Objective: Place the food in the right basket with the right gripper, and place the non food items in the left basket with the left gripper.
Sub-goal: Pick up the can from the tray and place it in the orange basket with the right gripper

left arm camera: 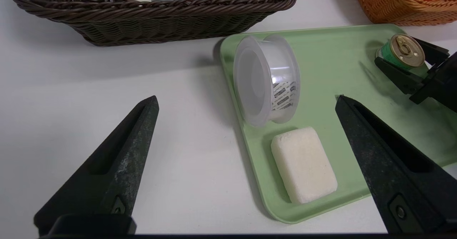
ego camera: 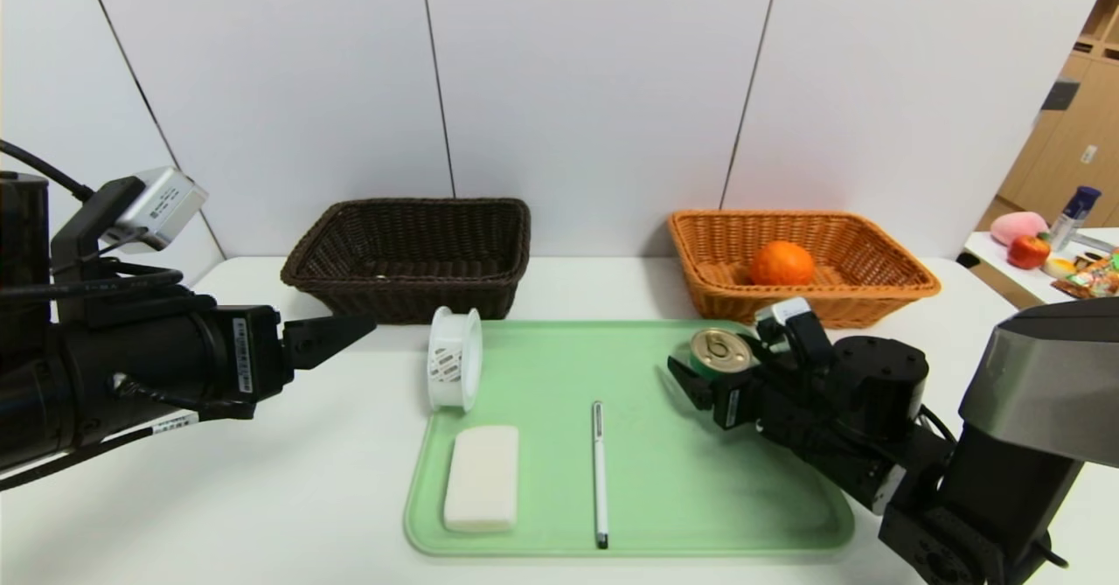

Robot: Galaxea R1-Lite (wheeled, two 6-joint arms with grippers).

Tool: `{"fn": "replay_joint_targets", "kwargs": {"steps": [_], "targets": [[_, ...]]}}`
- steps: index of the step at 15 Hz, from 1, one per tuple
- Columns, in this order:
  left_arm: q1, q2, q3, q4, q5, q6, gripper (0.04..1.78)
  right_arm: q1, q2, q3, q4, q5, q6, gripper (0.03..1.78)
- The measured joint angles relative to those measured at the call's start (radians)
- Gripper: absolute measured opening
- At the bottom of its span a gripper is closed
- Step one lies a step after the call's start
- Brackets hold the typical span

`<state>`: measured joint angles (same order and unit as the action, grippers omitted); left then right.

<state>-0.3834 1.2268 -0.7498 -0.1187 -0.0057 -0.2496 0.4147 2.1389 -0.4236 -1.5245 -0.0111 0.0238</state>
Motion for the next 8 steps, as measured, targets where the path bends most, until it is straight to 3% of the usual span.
{"fn": "replay_joint_targets", "kwargs": {"steps": [3,6,8], "targets": [[0.000,0.000,0.000,0.000,0.000,0.000,1.75,0.000,0.007,-0.001,-0.001,0.000,-0.002,1.71],[0.000,0.000,0.001,0.000,0.001,0.000,1.75,0.004,0.008,0.007,0.000,0.001,-0.001,1.20],[0.000,-0.001,0.001,0.000,0.001,0.000,1.75,0.007,0.005,0.014,-0.001,0.002,-0.001,1.02]]}}
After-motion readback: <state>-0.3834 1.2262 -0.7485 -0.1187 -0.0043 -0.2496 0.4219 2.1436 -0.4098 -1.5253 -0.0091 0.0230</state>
